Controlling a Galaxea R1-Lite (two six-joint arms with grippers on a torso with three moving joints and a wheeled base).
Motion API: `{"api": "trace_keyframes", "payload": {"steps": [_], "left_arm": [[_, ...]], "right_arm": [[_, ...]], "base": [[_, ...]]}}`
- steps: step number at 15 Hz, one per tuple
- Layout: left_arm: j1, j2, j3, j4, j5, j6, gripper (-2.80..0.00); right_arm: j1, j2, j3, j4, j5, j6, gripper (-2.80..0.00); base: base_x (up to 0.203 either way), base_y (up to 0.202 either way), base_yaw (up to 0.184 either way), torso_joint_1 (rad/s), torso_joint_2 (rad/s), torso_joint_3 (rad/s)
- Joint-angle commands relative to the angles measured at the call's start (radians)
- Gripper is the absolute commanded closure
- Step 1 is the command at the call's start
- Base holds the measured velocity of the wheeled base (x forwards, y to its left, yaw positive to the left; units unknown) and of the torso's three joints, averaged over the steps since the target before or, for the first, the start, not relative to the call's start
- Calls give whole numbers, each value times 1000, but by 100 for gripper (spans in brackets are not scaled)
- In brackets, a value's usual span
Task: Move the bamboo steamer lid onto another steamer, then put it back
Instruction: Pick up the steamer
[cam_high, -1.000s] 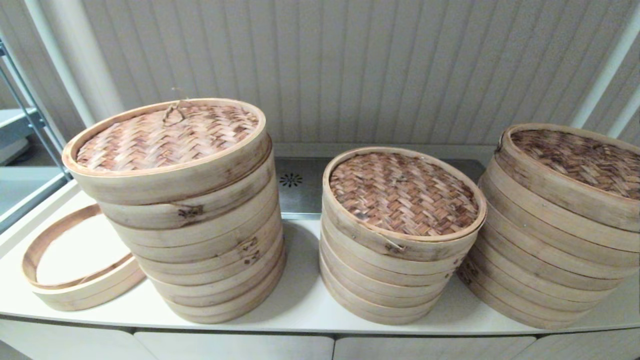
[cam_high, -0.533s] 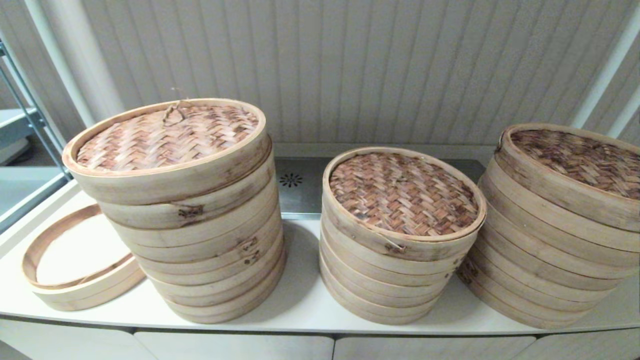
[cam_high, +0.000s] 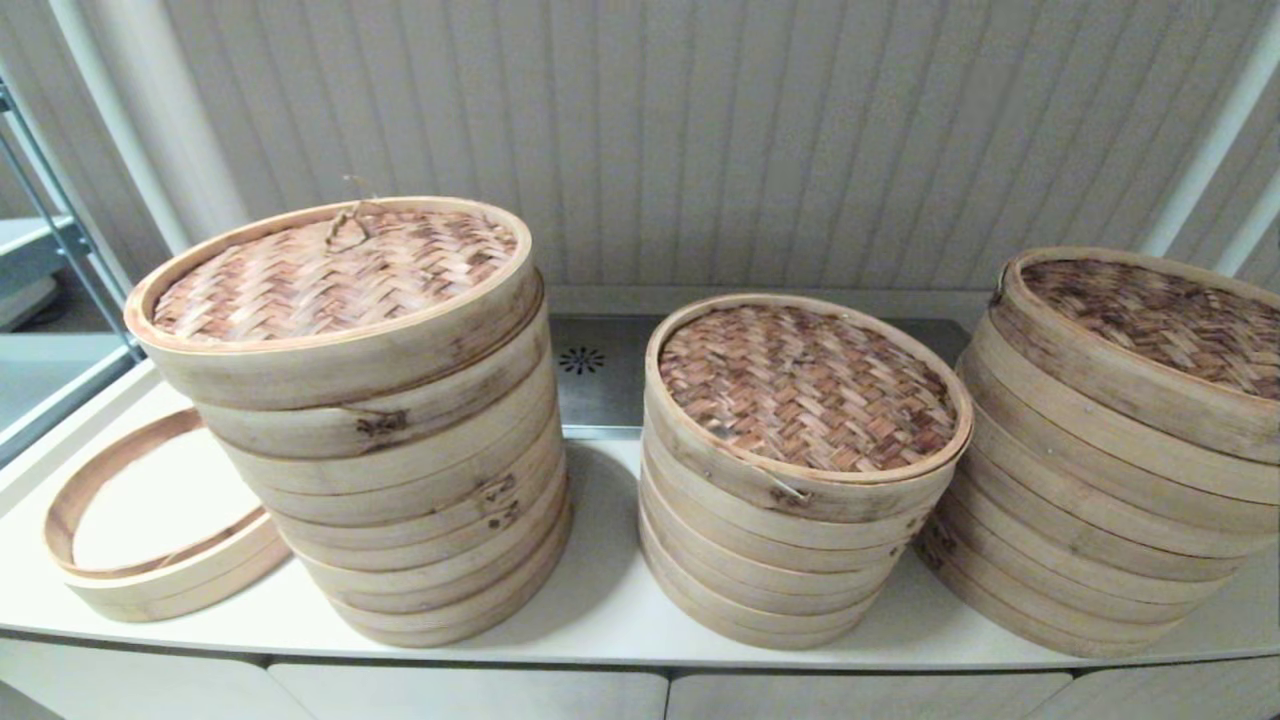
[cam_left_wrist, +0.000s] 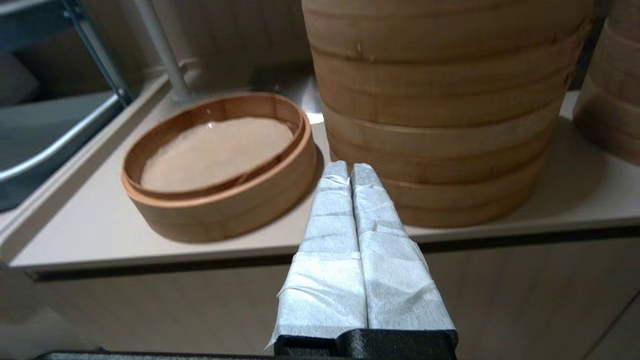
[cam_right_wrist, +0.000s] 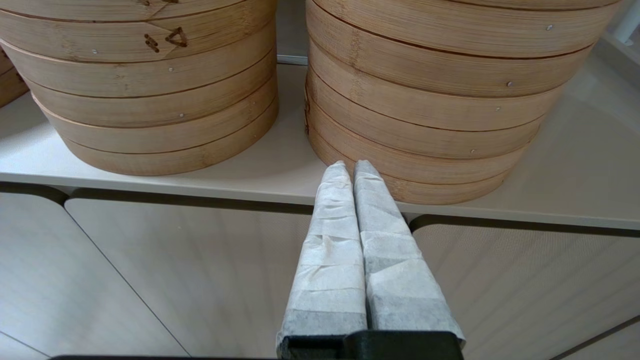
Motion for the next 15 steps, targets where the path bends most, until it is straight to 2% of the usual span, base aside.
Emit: {"api": "trace_keyframes", "payload": {"steps": [1,4,7,11,15], "left_arm": [[1,51,-77,2,0,10,0],[1,198,-222,1,0,33,0],[-6,396,-414,11,-5,37,0],[-41,679,-714,74,-13,31,0],[-89,967,-933,127,-27,15,0]], "right_arm": [[0,-2,0,0,1,0,0],[0,-2,0,0,1,0,0],[0,-2,0,0,1,0,0],[0,-2,0,0,1,0,0],[0,-2,0,0,1,0,0]], "base": [[0,0,0,0,0,0],[0,0,0,0,0,0],[0,0,0,0,0,0],[0,0,0,0,0,0],[0,0,0,0,0,0]]}}
